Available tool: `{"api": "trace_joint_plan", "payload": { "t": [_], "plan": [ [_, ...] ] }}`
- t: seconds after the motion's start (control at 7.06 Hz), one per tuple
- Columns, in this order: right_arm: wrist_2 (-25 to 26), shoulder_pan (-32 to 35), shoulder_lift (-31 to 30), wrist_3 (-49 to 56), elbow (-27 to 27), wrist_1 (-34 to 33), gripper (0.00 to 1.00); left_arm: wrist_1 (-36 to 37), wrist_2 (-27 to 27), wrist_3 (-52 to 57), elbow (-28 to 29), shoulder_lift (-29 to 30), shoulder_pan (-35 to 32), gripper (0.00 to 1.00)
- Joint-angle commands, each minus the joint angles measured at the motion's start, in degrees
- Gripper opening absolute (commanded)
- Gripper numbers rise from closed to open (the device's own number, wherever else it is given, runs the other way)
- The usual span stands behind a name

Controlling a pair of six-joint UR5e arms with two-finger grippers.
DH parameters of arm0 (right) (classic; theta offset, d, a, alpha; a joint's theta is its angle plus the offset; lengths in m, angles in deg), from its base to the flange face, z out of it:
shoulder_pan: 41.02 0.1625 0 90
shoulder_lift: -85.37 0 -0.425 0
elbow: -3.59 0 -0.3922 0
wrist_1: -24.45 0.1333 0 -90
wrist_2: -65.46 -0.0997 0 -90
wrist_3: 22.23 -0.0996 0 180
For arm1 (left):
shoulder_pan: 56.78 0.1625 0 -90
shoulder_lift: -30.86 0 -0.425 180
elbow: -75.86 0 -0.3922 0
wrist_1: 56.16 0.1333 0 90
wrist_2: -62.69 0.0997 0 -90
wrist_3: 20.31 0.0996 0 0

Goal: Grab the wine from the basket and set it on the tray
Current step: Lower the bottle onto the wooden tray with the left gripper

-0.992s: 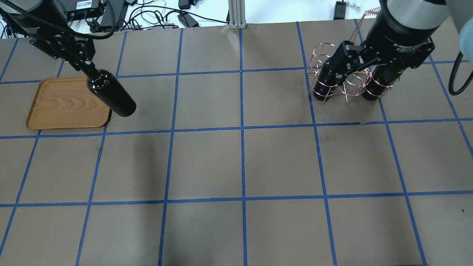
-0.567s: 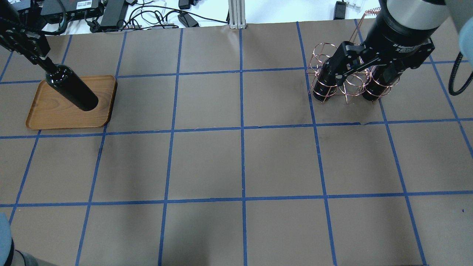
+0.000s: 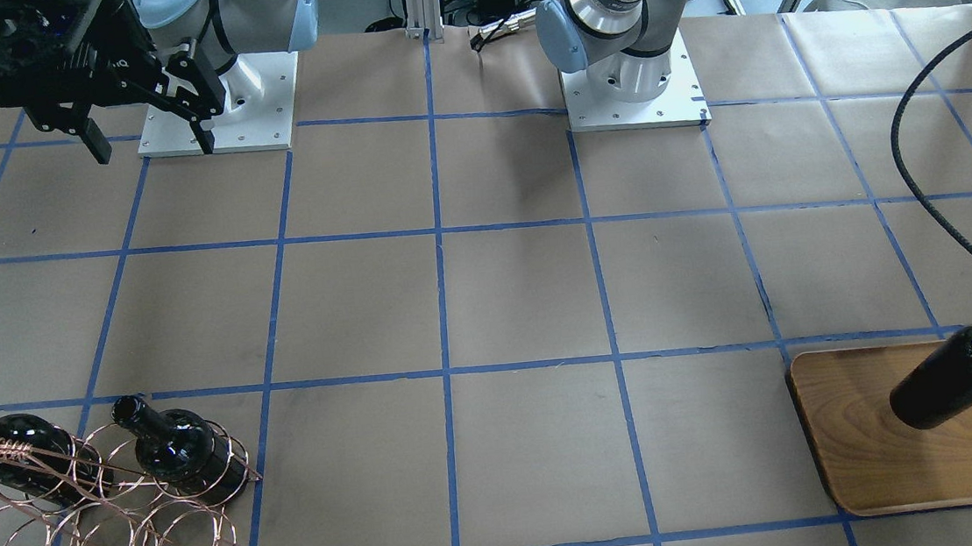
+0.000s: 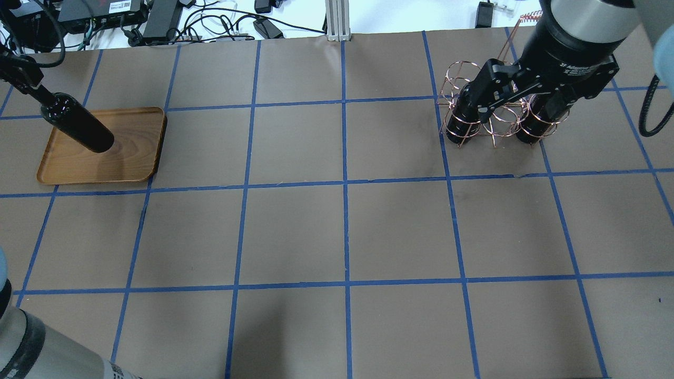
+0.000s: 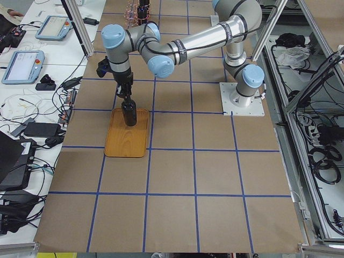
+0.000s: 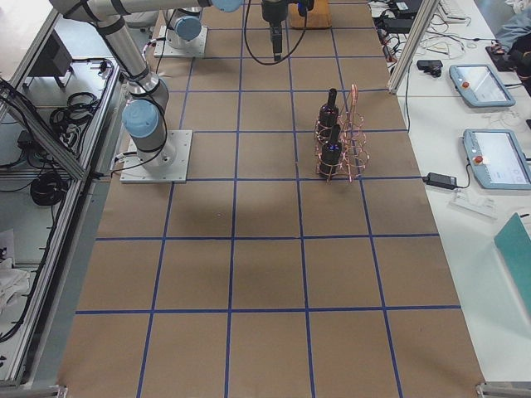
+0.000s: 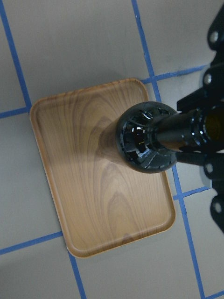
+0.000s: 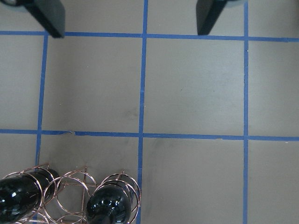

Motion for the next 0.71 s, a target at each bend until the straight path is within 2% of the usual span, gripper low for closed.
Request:
{"api": "trace_joint_plan", "payload": {
  "t": [0.0, 0.57],
  "plan": [
    [-0.03, 0.0, 0.0, 0.0, 0.0, -0.02, 1.0, 2.5, -0.36, 1.32, 0.04, 1.91, 0.74, 0.0],
    [-0.03, 0.0, 0.0, -0.09, 0.0, 0.06, 1.0, 3.91, -0.62, 1.32, 0.04, 2.79, 0.74, 0.0]
  ]
}}
